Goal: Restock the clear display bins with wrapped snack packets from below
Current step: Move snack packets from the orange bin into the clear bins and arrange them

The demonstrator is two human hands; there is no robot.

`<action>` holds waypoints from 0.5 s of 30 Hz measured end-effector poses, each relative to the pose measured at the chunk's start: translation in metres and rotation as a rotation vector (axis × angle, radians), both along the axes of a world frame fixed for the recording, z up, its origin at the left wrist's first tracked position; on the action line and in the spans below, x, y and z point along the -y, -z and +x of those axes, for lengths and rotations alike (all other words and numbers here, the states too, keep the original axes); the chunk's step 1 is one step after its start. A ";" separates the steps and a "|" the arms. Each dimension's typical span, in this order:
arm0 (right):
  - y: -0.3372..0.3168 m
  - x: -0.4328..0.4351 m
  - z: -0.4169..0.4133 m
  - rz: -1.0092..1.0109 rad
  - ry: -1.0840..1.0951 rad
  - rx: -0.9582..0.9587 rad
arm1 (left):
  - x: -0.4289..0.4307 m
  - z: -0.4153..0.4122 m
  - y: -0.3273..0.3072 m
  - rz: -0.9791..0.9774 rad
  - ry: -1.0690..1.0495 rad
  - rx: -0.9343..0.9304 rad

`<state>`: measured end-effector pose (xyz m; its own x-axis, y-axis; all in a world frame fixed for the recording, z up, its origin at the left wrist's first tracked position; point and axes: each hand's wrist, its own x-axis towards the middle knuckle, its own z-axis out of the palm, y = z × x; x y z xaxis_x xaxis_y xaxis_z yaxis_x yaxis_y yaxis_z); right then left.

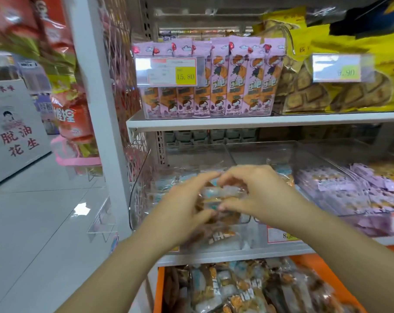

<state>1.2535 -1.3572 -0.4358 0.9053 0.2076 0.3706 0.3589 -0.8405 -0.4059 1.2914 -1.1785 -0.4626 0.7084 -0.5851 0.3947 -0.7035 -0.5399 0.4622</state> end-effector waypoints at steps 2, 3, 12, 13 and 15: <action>0.001 0.002 0.013 0.178 0.018 0.078 | -0.001 0.020 -0.007 -0.068 -0.067 0.008; 0.002 0.006 0.020 0.239 0.030 0.094 | -0.001 0.032 -0.007 -0.118 -0.105 -0.007; 0.053 0.049 0.053 0.171 0.142 -0.092 | 0.048 0.120 0.033 -0.206 -0.104 -0.324; 0.058 0.052 0.055 0.167 0.131 -0.102 | 0.053 0.126 0.038 -0.168 -0.099 -0.343; 0.065 0.057 0.059 0.164 0.104 -0.088 | 0.061 0.138 0.048 -0.086 -0.097 -0.375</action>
